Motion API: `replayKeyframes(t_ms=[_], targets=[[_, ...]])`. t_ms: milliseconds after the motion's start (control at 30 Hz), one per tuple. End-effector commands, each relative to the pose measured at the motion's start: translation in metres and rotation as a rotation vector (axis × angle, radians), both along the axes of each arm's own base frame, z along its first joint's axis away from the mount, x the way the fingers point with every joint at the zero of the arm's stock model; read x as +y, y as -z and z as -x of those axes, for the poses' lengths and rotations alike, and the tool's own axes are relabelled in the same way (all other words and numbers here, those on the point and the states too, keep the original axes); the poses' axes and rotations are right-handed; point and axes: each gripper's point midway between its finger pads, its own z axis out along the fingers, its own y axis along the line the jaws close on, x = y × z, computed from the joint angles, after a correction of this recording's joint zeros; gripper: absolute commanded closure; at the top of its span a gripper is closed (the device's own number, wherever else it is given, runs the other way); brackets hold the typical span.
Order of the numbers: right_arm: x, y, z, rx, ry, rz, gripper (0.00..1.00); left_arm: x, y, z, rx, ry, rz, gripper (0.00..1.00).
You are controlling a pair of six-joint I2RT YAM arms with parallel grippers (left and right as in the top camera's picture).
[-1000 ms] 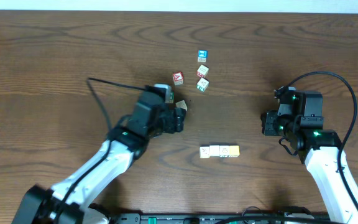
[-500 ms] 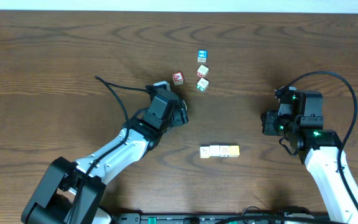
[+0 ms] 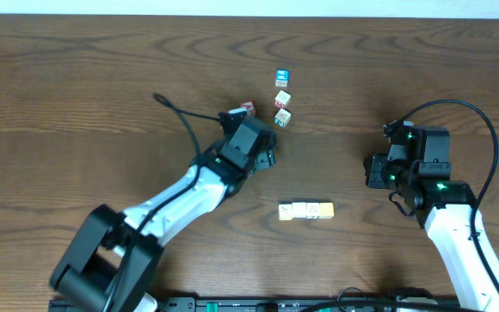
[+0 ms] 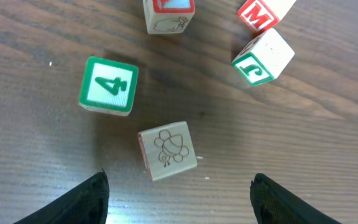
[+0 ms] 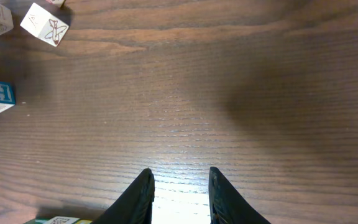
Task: Lift 5 blocks
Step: 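Move left gripper up toward the bee-picture block near the '4' block, then lower left gripper and close on the bee-picture block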
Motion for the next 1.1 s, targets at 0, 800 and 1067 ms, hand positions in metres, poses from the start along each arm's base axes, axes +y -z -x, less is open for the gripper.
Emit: replayKeyframes(t_ms=[0,800,1067], targets=[[-0.003,0.003,0.001,0.008,0.018,-0.004,0.74,-0.005,-0.005,-0.013,-0.015,0.024,-0.045,0.27],[0.000,0.022,-0.001,0.064,0.018,-0.015,0.75,0.003,0.013,-0.014,0.023,-0.096,-0.046,0.31],[0.000,0.023,-0.002,0.064,0.018,-0.015,0.75,0.000,0.028,-0.016,0.051,-0.089,-0.062,0.31]])
